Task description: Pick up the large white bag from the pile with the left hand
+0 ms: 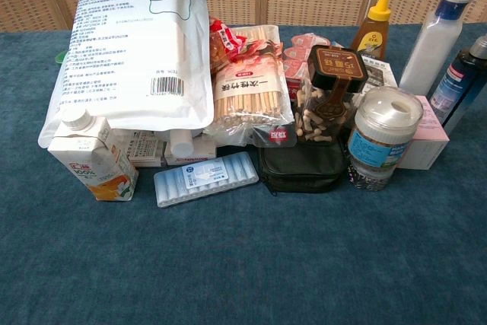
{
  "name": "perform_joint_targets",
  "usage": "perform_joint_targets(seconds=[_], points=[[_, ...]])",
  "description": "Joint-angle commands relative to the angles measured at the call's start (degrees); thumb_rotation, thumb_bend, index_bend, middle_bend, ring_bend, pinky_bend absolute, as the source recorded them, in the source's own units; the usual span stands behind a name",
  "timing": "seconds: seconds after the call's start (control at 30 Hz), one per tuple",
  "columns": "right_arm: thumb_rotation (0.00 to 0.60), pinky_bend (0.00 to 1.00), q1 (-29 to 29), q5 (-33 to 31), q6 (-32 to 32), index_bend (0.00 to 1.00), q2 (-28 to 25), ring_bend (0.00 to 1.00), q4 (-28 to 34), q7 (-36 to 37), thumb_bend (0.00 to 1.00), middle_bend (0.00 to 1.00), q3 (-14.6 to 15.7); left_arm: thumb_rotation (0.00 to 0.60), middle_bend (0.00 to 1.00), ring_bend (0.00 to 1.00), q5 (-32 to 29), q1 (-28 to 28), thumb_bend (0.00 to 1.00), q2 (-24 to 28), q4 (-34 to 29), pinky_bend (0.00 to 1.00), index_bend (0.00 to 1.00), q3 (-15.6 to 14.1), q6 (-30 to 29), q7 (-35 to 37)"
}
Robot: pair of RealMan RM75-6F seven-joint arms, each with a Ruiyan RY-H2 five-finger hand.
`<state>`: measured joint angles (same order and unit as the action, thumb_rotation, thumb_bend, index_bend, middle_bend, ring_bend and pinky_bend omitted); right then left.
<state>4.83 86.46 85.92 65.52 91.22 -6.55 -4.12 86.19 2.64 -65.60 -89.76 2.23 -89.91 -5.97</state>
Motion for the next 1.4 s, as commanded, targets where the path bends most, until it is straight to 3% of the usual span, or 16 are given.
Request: perform_joint_targets(seconds=[0.03, 0.43, 0.8, 1.13, 1.4], points=[[0.498, 0.00, 0.08, 0.06, -0.12, 0.00, -0.11, 0.00, 0.21, -0.20, 0.20, 0.00, 0.00, 0.600, 0.00, 0.00, -0.03, -0.03, 0.38, -0.27, 0.52, 0.00, 0.00, -0.07, 0.21, 0.35], [0.497, 0.00, 0.35, -0.63, -0.85, 0.00, 0.71, 0.00, 1.02, -1.59, 0.20, 0.00, -0.04, 0.600, 0.00, 0.00, 1.25, 1.13, 0.38, -0.66, 3.79, 0.00, 0.00, 0.39, 1.00, 2.41], [0.504, 0.00, 1.36, -0.48, -1.22, 0.00, 0.16, 0.00, 2.93, -4.06, 0.20, 0.00, -0.83, 0.600, 0.00, 0.00, 7.45, 7.64, 0.38, -5.25, 14.97, 0.00, 0.00, 0.17, 5.37, 2.71], [0.502, 0.00, 0.09, -0.84, 0.41, 0.00, -0.56, 0.00, 4.17, -4.84, 0.20, 0.00, -0.50, 0.599, 0.00, 0.00, 12.92, 15.32, 0.38, -13.25, 25.50, 0.00, 0.00, 0.59, 7.71, 3.48], [0.504, 0.00, -1.38, -1.34, 1.97, 0.00, -1.56, 0.00, 5.05, -4.99, 0.20, 0.00, -0.25, 0.596, 0.00, 0.00, 15.87, 19.76, 0.37, -21.63, 38.56, 0.00, 0.00, 0.54, 5.41, 6.30]])
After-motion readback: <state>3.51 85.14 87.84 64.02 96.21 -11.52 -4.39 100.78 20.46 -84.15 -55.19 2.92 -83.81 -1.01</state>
